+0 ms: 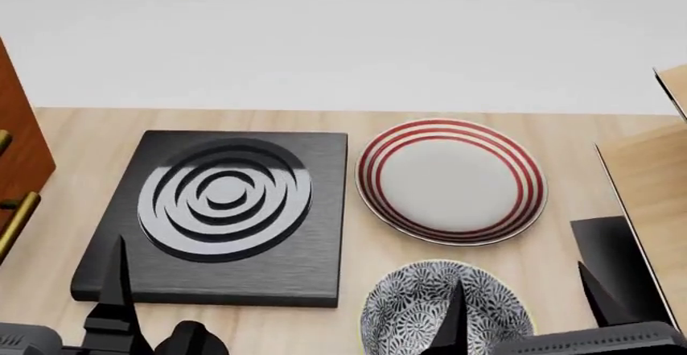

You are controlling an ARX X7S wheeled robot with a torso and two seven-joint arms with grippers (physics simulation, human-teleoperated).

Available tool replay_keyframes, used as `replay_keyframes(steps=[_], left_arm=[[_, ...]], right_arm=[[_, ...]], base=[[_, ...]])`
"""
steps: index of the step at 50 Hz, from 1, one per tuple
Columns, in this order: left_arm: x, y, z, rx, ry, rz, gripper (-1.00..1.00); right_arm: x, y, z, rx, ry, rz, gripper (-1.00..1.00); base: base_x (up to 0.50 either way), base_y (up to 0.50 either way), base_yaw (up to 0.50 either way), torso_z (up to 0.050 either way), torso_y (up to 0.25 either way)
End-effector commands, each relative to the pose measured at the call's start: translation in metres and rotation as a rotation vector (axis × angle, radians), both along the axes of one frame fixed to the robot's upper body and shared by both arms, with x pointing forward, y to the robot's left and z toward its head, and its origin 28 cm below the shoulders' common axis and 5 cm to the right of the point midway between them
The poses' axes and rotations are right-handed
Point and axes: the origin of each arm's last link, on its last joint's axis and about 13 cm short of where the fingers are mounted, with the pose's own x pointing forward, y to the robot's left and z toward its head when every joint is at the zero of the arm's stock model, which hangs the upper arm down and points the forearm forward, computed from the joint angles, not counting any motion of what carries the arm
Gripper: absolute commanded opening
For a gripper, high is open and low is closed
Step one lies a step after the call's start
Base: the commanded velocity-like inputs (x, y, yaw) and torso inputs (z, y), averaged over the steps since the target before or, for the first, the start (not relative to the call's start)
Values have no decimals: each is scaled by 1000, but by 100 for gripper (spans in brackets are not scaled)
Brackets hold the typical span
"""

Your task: Pick up the cream cheese and put it in the bowl.

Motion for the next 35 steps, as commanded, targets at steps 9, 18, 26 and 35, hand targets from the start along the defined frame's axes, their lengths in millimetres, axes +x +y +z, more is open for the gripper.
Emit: replay_keyframes(steps=[9, 18, 26, 35], left_arm=[[1, -2, -11, 10, 36, -27, 100], [0, -2, -11, 13, 32, -35, 100], [0, -3, -11, 21, 40, -53, 100], [-1, -4, -12, 25, 48, -62, 100]], right_arm=[[-34, -21, 9, -76, 89, 48, 100], [-41, -28, 4, -77, 124, 108, 100], [-46, -32, 4, -100, 161, 113, 100], [-48, -38, 8, -128, 208, 165, 100]], base=[[0, 0, 0, 0, 0], [0, 0, 0, 0, 0], [0, 0, 0, 0, 0], [0, 0, 0, 0, 0]])
